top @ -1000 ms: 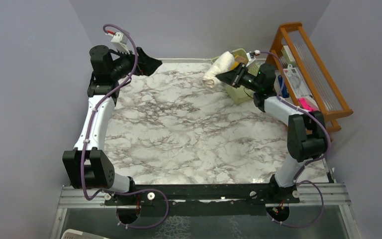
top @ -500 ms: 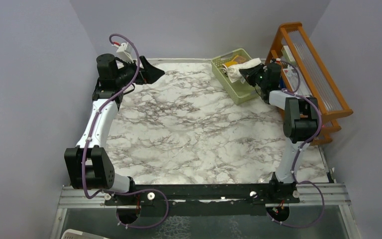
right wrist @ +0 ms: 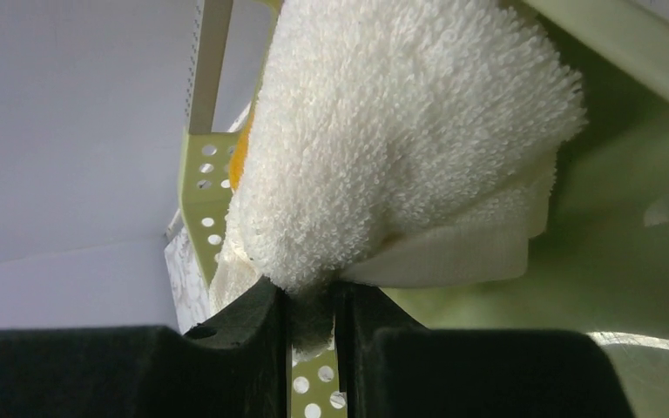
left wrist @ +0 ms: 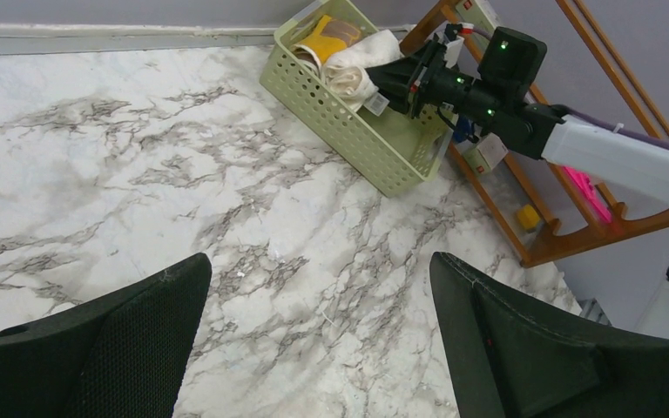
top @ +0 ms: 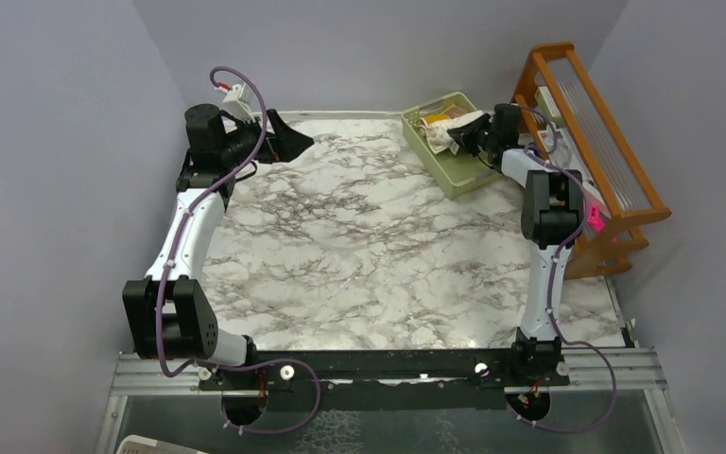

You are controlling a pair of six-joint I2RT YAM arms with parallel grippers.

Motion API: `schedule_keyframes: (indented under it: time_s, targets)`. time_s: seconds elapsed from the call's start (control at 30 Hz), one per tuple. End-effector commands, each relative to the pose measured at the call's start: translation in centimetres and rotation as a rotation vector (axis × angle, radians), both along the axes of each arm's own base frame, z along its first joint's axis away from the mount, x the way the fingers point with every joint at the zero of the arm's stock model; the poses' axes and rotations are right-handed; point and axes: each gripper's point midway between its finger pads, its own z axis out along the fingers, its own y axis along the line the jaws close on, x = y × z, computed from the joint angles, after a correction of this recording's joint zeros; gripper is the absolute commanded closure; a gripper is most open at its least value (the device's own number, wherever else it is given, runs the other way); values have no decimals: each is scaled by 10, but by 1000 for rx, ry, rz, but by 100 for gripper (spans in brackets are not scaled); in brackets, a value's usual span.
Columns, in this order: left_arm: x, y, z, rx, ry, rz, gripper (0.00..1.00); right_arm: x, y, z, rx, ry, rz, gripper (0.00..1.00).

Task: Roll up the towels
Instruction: Place the towel in the bin.

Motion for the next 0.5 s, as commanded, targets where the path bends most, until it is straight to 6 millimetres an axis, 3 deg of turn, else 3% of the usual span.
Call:
schedule_keyframes:
  time_s: [0.0, 0.07, 0.2, 0.23, 0.47]
  targets:
    - [-1, -5, -7, -15, 15, -36, 1, -6, 3, -25, -18, 123, 28, 79]
    - [-1, -5, -9, -18, 23, -41, 1, -10, 1, -30, -32, 157, 32, 63]
    - [1, -6, -14, -20, 41, -42, 1, -23, -2, -29, -56, 203, 25, 6]
    - [2, -5, -15, -19, 44, -39, 1, -27, -3, -28, -61, 216, 19, 0]
    - [3, -4, -23, -18, 68, -28, 1, -49, -13, -12, -79, 289, -54, 0]
